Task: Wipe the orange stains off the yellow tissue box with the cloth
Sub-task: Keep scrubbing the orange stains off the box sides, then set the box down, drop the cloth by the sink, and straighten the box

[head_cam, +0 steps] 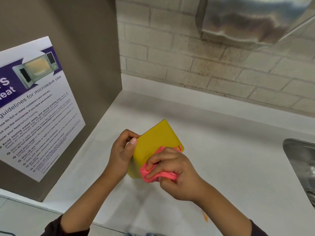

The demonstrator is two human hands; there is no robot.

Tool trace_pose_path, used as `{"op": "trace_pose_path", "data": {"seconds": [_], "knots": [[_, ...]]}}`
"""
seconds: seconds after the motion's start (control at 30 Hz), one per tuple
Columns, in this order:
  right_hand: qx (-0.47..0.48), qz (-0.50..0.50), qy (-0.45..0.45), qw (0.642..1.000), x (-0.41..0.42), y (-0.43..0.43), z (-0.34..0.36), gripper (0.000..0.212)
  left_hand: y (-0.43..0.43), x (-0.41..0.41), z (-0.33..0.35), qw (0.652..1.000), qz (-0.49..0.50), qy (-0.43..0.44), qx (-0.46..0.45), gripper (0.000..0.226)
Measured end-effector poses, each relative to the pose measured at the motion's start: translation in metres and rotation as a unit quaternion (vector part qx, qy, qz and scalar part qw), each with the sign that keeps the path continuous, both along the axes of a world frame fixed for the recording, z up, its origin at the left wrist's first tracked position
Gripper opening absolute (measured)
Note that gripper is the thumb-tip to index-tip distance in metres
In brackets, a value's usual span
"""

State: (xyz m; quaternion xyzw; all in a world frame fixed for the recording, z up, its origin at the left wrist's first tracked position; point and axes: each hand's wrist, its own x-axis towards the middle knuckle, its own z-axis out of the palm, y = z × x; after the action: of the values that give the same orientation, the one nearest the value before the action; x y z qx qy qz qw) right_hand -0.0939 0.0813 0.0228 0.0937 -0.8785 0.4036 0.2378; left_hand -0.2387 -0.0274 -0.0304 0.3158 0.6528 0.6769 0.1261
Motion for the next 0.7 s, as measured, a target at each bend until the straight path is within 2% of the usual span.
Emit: {"op": "trace_pose_path", "data": {"seconds": [0.33, 0.43, 0.47, 0.57, 0.7], "knots": [[-0.06, 0.013, -0.016, 0.998, 0.022, 0.005, -0.015, 0.023, 0.0, 0.001, -0.003, 1.0, -0.004, 0.013, -0.014, 0.021], [-0.083, -0.023, -0.069, 0.994, 0.037, 0.007, -0.034, 0.022, -0.002, -0.002, -0.001, 1.0, 0.007, 0.006, -0.009, 0.025], [-0.121, -0.057, -0.1, 0.986, 0.043, 0.007, -0.041, 0.022, -0.005, -0.003, -0.001, 1.0, 0.014, 0.003, -0.01, 0.026], [-0.33, -0.164, -0.116, 0.923, 0.057, 0.011, -0.053, 0.024, -0.011, -0.003, 0.001, 1.0, 0.019, 0.008, -0.023, 0.027], [-0.483, -0.257, -0.103, 0.831, 0.06, 0.021, -0.049, 0.031, -0.016, 0.005, 0.005, 0.998, 0.013, 0.025, -0.055, 0.033]]}}
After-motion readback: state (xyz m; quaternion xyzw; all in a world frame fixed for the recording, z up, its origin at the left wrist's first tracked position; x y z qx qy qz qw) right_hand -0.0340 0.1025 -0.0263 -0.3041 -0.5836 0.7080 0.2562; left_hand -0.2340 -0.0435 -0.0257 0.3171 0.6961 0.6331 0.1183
